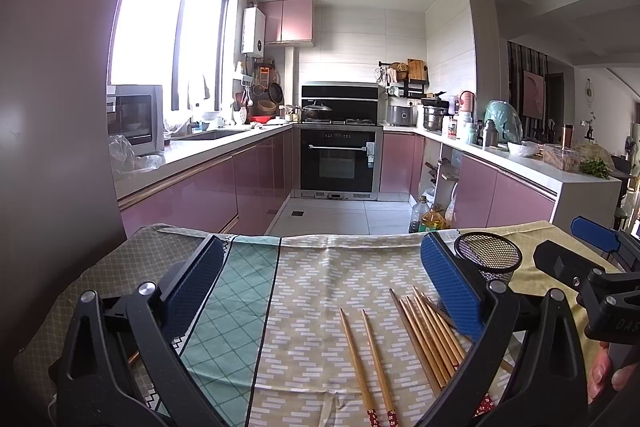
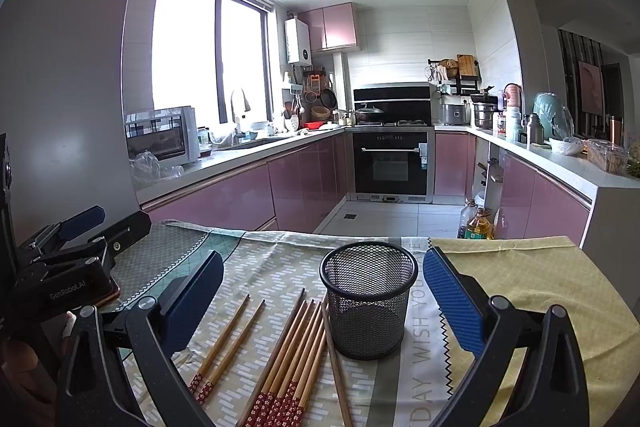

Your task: Organize utensils

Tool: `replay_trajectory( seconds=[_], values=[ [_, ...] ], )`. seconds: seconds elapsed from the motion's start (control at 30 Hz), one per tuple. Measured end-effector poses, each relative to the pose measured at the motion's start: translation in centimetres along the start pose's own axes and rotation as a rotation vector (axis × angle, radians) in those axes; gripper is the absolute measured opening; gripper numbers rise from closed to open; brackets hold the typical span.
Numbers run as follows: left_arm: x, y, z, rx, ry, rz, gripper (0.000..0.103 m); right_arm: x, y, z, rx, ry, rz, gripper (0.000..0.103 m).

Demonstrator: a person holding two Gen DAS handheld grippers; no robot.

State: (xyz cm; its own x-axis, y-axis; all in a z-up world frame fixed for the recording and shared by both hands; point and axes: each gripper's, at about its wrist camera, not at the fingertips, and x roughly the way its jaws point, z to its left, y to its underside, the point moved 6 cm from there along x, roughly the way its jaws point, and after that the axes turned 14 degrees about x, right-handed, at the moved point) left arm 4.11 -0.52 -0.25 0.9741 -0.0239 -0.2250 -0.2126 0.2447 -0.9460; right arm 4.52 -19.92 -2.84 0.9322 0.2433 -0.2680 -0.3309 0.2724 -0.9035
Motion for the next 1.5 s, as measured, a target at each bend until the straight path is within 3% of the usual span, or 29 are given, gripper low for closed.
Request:
replay_trajectory(
  seconds=[1.5],
  values=[
    [0.5, 0.8, -1.0, 0.004, 0.017, 0.024, 0.097, 0.0, 0.3, -0.5, 0.009, -0.011, 0.023, 0.097]
  ],
)
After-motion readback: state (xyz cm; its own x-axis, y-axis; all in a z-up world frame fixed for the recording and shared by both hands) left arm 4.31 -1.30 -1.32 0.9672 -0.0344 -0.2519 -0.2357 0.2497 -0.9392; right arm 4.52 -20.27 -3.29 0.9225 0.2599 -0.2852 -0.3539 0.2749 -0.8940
